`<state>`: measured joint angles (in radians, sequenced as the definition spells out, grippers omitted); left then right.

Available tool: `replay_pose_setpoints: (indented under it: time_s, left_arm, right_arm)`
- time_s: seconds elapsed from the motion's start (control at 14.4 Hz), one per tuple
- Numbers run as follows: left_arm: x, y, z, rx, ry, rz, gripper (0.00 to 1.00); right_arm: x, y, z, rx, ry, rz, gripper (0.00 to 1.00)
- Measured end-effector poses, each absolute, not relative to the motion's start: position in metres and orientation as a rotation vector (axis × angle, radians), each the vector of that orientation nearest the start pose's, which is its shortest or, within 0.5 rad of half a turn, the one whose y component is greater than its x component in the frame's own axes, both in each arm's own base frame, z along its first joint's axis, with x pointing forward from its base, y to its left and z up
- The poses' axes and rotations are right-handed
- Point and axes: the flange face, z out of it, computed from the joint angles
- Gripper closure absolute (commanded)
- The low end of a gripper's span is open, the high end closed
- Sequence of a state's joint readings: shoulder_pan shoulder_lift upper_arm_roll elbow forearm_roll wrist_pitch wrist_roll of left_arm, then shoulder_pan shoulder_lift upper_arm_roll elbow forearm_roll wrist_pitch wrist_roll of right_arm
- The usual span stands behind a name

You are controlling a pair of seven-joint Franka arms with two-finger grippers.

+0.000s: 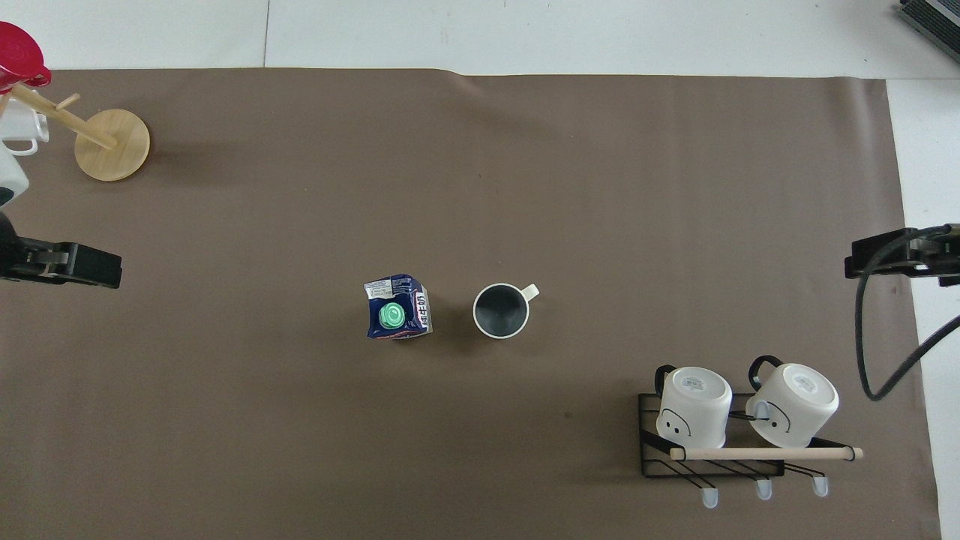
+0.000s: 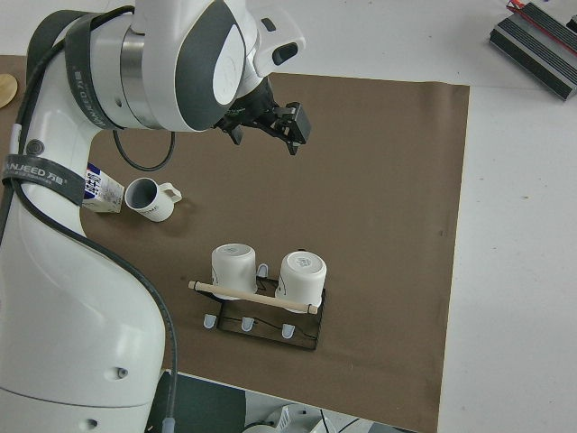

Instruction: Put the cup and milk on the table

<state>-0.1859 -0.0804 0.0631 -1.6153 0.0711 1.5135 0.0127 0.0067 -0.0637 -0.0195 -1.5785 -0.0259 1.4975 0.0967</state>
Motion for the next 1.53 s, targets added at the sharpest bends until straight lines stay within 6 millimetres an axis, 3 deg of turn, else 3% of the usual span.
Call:
replay_pose_setpoints:
  time_s: [0.69, 0.97, 1.53]
  left_arm:
    - [0.513, -0.066, 0.649, -3.145, 0.230, 0.036, 0.00]
    - [0.513, -0.055, 0.650, -3.177, 0.195, 0.035, 0.00]
    - [0.512, -0.053, 0.650, -3.178, 0.189, 0.034, 0.00]
  right_arm:
    - [0.527, -0.011, 0.649, -3.162, 0.177, 0.027, 0.00]
    - [0.527, -0.011, 0.649, -3.162, 0.177, 0.027, 0.00]
    - [0.527, -0.011, 0.649, -3.162, 0.178, 0.027, 0.00]
